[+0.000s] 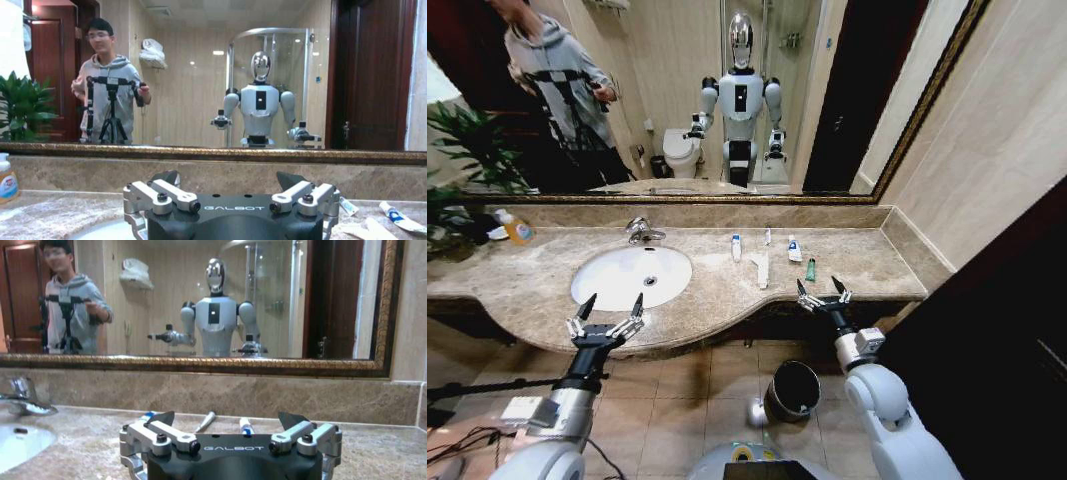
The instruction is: Pick up the trash from the sink and place it in the trash bin.
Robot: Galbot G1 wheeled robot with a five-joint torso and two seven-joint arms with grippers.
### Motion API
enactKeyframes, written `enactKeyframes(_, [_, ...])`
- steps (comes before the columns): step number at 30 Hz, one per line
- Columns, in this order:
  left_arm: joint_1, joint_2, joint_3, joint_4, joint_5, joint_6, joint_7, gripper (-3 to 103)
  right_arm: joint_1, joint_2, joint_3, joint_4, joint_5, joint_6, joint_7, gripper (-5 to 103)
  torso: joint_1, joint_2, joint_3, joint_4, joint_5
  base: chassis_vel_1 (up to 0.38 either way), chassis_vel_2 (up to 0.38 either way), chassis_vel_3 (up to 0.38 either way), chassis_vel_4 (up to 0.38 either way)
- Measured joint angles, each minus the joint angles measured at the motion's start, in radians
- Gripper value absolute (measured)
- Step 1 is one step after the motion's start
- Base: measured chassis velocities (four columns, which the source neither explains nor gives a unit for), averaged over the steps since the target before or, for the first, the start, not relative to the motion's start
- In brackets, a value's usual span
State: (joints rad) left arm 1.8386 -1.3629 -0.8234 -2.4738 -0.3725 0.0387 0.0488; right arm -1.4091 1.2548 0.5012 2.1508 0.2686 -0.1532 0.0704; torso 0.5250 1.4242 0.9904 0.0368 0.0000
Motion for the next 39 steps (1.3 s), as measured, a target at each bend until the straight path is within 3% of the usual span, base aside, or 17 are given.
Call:
enactKeyframes(7, [0.000, 0.000, 0.000, 0.000, 0.000, 0.000, 0.000, 100, 0.115, -0.047, -0.027, -0.099, 0.025, -0.035, 0.008, 100, 0.000, 0.000, 0.000, -0.0002, 0.0001, 0.000, 0.000, 0.000, 0.000])
enactKeyframes(17, [0.000, 0.000, 0.000, 0.000, 0.000, 0.000, 0.000, 100, 0.313, -0.047, -0.088, -0.223, 0.049, -0.111, 0.018, 100, 0.000, 0.000, 0.000, 0.0001, 0.0000, 0.000, 0.000, 0.000, 0.000])
enactKeyframes(39, [0.000, 0.000, 0.000, 0.000, 0.000, 0.000, 0.000, 100, 0.320, 0.002, -0.106, -0.288, 0.029, -0.119, 0.018, 100, 0.000, 0.000, 0.000, -0.0001, 0.0000, 0.000, 0.000, 0.000, 0.000])
